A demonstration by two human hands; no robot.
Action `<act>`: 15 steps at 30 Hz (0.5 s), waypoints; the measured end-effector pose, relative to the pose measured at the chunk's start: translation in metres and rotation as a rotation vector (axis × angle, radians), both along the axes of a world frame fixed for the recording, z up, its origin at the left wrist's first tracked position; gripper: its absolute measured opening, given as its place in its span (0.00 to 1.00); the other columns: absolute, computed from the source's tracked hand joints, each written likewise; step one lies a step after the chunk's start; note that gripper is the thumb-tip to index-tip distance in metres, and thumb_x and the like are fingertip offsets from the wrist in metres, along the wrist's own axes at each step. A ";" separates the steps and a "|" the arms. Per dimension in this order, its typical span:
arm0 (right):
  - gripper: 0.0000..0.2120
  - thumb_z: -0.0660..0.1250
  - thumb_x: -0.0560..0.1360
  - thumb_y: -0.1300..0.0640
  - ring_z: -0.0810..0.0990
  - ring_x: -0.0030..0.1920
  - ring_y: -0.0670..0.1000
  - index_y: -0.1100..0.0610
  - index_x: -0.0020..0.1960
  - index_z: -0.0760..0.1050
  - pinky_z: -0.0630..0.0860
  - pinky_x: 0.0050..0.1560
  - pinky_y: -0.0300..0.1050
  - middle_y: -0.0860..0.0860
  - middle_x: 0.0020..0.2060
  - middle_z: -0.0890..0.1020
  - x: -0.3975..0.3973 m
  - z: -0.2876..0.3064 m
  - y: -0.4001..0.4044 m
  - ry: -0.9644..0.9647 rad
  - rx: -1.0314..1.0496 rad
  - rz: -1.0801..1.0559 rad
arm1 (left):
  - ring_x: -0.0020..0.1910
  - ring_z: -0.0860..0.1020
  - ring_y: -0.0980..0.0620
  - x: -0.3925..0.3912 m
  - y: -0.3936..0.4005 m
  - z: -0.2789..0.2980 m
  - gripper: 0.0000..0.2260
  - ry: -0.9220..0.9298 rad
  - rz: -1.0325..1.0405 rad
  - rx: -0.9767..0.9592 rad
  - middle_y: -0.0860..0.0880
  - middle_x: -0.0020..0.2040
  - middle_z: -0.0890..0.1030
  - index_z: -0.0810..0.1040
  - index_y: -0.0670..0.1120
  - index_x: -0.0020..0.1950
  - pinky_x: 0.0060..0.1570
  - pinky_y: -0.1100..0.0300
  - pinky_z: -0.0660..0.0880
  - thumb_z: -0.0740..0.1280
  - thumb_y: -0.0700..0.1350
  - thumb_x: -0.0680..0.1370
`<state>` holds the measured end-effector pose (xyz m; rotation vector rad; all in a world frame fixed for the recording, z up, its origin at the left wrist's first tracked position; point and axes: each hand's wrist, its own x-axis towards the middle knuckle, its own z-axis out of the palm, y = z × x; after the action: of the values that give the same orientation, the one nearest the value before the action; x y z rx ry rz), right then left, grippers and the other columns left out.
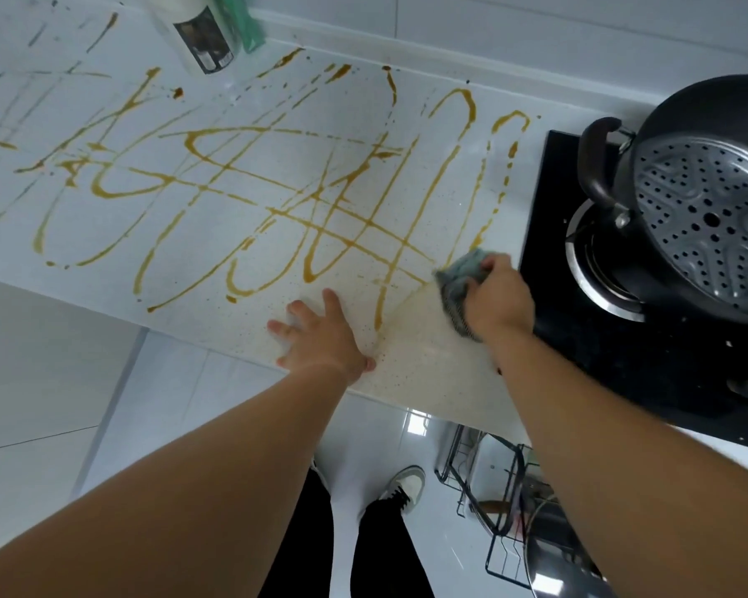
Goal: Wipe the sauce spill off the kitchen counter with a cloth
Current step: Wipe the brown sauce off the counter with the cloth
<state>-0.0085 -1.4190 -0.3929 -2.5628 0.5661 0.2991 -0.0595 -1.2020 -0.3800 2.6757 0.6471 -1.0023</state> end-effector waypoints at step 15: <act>0.25 0.66 0.78 0.38 0.82 0.57 0.63 0.45 0.71 0.67 0.80 0.57 0.57 0.53 0.64 0.76 -0.045 0.007 0.069 -0.011 0.064 0.067 | 0.79 0.52 0.32 -0.005 0.034 0.025 0.52 0.045 -0.092 -0.122 0.43 0.81 0.44 0.45 0.57 0.84 0.71 0.36 0.70 0.78 0.57 0.72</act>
<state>-0.0540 -1.3498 -0.3858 -2.5233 0.4594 0.3206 -0.0642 -1.1679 -0.3554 2.6042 0.4589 -1.0917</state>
